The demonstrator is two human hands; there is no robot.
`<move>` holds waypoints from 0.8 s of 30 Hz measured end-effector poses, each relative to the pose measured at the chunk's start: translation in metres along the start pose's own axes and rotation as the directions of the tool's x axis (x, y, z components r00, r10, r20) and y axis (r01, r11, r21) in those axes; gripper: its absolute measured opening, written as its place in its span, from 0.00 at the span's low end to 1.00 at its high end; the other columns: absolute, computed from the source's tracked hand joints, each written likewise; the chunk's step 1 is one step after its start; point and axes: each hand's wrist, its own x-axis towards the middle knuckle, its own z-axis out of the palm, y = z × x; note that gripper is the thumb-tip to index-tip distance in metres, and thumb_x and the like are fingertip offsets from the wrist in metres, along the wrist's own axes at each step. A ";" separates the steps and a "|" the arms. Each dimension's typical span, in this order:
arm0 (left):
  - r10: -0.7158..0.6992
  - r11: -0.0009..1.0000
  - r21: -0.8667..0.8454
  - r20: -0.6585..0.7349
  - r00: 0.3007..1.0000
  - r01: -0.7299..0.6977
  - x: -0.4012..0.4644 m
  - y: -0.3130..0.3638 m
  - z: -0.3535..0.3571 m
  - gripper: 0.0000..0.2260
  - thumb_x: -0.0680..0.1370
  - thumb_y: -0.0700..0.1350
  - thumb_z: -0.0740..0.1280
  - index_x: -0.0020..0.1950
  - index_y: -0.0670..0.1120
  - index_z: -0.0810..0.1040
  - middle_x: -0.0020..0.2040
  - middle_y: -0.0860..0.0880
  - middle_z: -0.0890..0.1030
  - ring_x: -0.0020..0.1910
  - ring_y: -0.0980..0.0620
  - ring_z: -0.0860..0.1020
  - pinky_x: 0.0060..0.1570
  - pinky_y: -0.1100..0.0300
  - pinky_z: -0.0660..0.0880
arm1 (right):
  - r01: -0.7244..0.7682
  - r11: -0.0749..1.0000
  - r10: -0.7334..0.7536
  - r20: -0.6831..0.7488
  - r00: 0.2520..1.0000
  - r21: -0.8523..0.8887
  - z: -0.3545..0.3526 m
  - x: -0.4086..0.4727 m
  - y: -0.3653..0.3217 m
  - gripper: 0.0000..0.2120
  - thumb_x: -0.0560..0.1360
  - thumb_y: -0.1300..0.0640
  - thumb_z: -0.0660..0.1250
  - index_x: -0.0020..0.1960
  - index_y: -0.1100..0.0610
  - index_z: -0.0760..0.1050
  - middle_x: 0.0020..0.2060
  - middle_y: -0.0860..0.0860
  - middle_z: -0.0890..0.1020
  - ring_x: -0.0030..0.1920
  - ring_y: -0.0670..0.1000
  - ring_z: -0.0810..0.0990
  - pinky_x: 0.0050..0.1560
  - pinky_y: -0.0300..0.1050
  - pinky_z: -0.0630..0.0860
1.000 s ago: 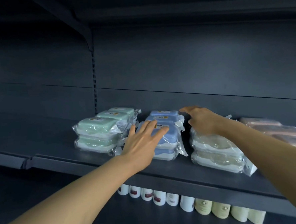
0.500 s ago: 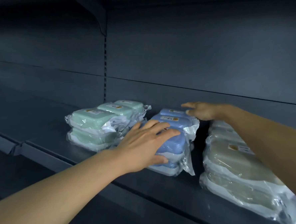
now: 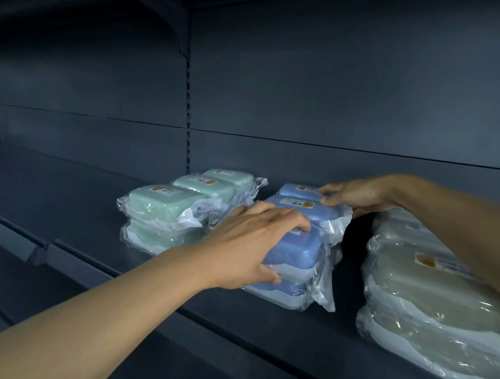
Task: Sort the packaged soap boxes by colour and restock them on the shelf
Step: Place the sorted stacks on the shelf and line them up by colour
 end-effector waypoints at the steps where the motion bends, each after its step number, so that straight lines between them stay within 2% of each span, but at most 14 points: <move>1: -0.002 1.000 0.001 0.002 1.000 0.002 -0.003 -0.002 -0.002 0.30 0.70 0.51 0.74 0.65 0.60 0.60 0.66 0.67 0.64 0.66 0.61 0.59 0.65 0.58 0.62 | 0.012 1.000 -0.012 0.008 1.000 -0.004 0.002 0.000 -0.003 0.24 0.81 0.49 0.59 0.75 0.49 0.58 0.72 0.43 0.63 0.73 0.48 0.59 0.66 0.47 0.66; 4: -0.025 1.000 -0.013 0.032 0.999 0.025 -0.012 -0.010 -0.008 0.30 0.70 0.50 0.74 0.65 0.61 0.60 0.64 0.68 0.64 0.65 0.63 0.59 0.64 0.60 0.62 | 0.038 0.999 -0.037 0.026 0.999 -0.004 0.007 -0.002 -0.015 0.23 0.81 0.50 0.58 0.74 0.49 0.59 0.69 0.45 0.65 0.69 0.47 0.62 0.64 0.46 0.66; 8: -0.048 0.998 -0.039 0.044 0.998 0.050 -0.016 -0.016 -0.012 0.30 0.70 0.49 0.75 0.64 0.61 0.60 0.63 0.68 0.64 0.64 0.63 0.60 0.62 0.62 0.62 | 0.061 0.998 -0.060 0.024 0.998 -0.012 0.014 0.001 -0.028 0.22 0.81 0.50 0.57 0.74 0.50 0.59 0.70 0.46 0.65 0.67 0.47 0.64 0.66 0.47 0.64; 12: -0.063 0.997 -0.041 0.030 0.998 0.064 -0.014 -0.024 -0.011 0.30 0.71 0.48 0.74 0.67 0.60 0.62 0.67 0.65 0.64 0.67 0.61 0.61 0.65 0.60 0.61 | 0.067 0.996 -0.068 -0.005 0.998 -0.057 0.019 0.005 -0.032 0.25 0.81 0.48 0.56 0.76 0.51 0.55 0.73 0.47 0.62 0.72 0.49 0.61 0.70 0.48 0.63; 15: -0.072 0.997 0.018 0.021 0.997 0.072 -0.018 -0.028 -0.005 0.35 0.72 0.53 0.73 0.72 0.61 0.57 0.74 0.63 0.56 0.73 0.62 0.52 0.71 0.60 0.53 | 0.077 0.971 -0.102 -0.100 0.990 -0.228 0.017 0.002 -0.032 0.28 0.81 0.44 0.54 0.77 0.52 0.53 0.75 0.48 0.59 0.74 0.50 0.59 0.73 0.45 0.56; 17: -0.098 0.995 -0.004 -0.002 0.995 0.098 -0.023 -0.031 -0.002 0.35 0.72 0.59 0.70 0.74 0.61 0.55 0.76 0.61 0.52 0.74 0.62 0.47 0.73 0.58 0.49 | 0.083 0.965 -0.119 -0.133 0.984 -0.247 0.015 -0.002 -0.034 0.28 0.81 0.44 0.55 0.77 0.53 0.55 0.75 0.49 0.61 0.74 0.51 0.60 0.71 0.44 0.57; 21: -0.126 0.986 -0.117 -0.043 0.991 0.120 -0.027 -0.037 -0.001 0.28 0.75 0.61 0.65 0.73 0.61 0.59 0.74 0.63 0.58 0.73 0.63 0.52 0.73 0.55 0.53 | 0.089 0.973 -0.102 -0.052 0.993 -0.211 0.021 -0.009 -0.040 0.25 0.81 0.47 0.55 0.75 0.53 0.59 0.72 0.49 0.64 0.70 0.51 0.65 0.63 0.45 0.68; 24: -0.124 0.985 -0.127 -0.017 0.992 0.120 -0.024 -0.037 -0.003 0.24 0.76 0.59 0.64 0.71 0.61 0.62 0.71 0.65 0.62 0.71 0.64 0.55 0.71 0.53 0.54 | 0.107 0.951 -0.137 -0.086 0.987 -0.289 0.027 -0.013 -0.044 0.23 0.82 0.48 0.54 0.74 0.54 0.61 0.72 0.50 0.65 0.70 0.51 0.65 0.66 0.44 0.65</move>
